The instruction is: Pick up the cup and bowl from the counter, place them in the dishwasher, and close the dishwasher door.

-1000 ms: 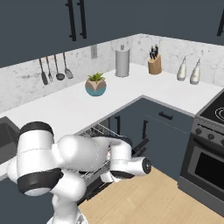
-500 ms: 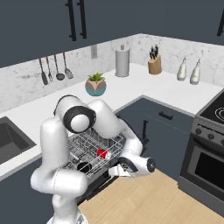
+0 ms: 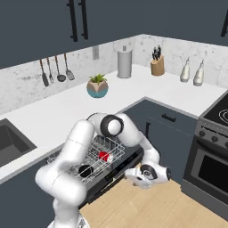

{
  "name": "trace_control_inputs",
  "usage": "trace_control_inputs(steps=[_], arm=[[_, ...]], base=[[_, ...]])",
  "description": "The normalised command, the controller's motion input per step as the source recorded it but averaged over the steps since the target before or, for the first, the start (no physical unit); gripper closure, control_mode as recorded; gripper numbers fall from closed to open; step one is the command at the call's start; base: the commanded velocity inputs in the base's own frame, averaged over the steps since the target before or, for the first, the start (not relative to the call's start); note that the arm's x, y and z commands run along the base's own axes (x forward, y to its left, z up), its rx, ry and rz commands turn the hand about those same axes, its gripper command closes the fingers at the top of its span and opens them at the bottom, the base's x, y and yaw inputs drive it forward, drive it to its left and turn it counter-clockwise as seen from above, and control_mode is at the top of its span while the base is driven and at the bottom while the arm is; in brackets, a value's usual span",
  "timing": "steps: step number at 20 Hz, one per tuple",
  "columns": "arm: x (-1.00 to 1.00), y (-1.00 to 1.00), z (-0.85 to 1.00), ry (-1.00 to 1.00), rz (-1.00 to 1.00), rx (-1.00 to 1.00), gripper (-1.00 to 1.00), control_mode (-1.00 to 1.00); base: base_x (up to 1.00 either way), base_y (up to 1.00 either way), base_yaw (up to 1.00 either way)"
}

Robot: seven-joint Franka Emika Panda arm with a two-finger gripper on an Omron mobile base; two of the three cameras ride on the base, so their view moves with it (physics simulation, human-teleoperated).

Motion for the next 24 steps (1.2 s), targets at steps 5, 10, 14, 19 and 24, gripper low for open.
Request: trace_control_inputs(steps=[5, 10, 14, 19, 24], arm=[[0.34, -0.06, -0.66, 0.36, -0.15, 0.45, -1.0, -1.0], [0.13, 0.18, -0.43, 0.2, -0.15, 0.47, -1.0, -1.0], [0.01, 0.46, -0.22, 0.14, -0.15, 0.47, -1.0, -1.0], [0.1, 0.67, -0.02, 0.04, -0.15, 0.4, -1.0, -1.0], [0.43, 0.77, 0.01, 0.01, -0.14, 0.31, -1.0, -1.0]], base=[[0.0, 0.0, 0.0], [0.0, 0.0, 0.0], [0.0, 0.0, 0.0], [0.0, 0.0, 0.0], [0.0, 0.0, 0.0]])
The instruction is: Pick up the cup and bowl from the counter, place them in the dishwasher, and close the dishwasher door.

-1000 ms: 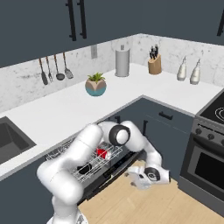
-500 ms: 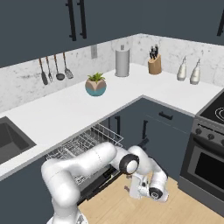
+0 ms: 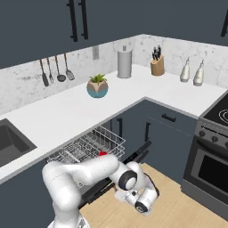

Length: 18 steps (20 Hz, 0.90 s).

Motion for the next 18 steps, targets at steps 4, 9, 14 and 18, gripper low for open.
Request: trace_control_inputs(steps=[4, 9, 14, 18], arm=[[0.61, 0.7, 0.12, 0.05, -0.13, 0.29, -1.0, -1.0], [0.73, 0.74, 0.37, 0.01, -0.09, 0.3, -1.0, -1.0], [0.74, 0.8, 0.6, 0.0, -0.05, 0.31, -1.0, -1.0], [0.91, 0.76, 0.7, 0.0, -0.04, 0.26, -1.0, -1.0]], base=[[0.0, 0.0, 0.0], [0.0, 0.0, 0.0], [0.0, 0.0, 0.0], [0.0, 0.0, 0.0]])
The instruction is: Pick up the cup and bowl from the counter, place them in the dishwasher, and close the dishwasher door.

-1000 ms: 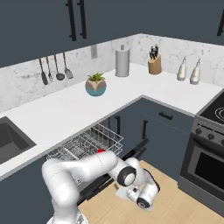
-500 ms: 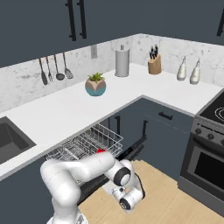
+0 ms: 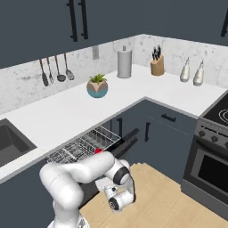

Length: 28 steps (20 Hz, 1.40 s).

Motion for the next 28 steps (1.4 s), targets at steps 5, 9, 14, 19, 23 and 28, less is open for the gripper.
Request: trace_control_inputs(steps=[5, 9, 14, 19, 23, 28], arm=[[1.0, 0.61, 0.68, 0.0, -0.02, 0.19, -1.0, -1.0], [0.97, 0.57, 0.48, 0.06, -0.05, 0.08, -1.0, -1.0], [0.91, 0.59, 0.28, 0.12, -0.06, 0.01, -1.0, -1.0], [0.83, 0.51, 0.25, 0.15, -0.06, -0.01, -1.0, -1.0], [0.76, 0.53, 0.28, 0.19, -0.07, -0.11, -1.0, -1.0], [0.79, 0.62, 0.26, 0.27, -0.08, -0.21, -1.0, -1.0]], base=[[0.0, 0.0, 0.0], [0.0, 0.0, 0.0], [0.0, 0.0, 0.0], [0.0, 0.0, 0.0], [0.0, 0.0, 0.0], [0.0, 0.0, 0.0]])
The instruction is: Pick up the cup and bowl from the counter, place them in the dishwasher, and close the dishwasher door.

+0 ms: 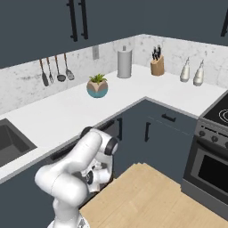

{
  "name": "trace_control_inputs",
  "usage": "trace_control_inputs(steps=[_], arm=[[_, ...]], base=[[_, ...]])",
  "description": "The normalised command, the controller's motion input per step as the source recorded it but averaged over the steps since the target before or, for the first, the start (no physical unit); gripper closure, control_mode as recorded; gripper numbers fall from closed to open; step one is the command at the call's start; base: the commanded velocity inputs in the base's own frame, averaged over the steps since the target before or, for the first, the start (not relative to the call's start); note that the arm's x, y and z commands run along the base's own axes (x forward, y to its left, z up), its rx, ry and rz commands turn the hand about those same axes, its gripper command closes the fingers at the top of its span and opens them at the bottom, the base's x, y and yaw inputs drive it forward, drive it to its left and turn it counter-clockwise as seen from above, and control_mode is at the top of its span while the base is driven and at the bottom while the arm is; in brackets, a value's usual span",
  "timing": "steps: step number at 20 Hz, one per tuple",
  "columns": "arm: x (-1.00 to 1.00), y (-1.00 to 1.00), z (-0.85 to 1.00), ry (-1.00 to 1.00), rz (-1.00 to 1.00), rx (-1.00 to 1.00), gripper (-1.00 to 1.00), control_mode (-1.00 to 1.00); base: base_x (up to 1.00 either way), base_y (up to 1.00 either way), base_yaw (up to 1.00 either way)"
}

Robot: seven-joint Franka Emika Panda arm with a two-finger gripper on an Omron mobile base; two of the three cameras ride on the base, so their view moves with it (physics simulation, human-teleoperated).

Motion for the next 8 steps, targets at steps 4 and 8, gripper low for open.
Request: trace_control_inputs(steps=[4, 8], arm=[[0.77, 0.62, 0.21, 0.28, -0.05, -0.2, -1.0, -1.0], [0.43, 0.39, 0.06, 0.28, 0.0, -0.11, -1.0, -1.0]], base=[[0.0, 0.0, 0.0], [0.0, 0.0, 0.0]])
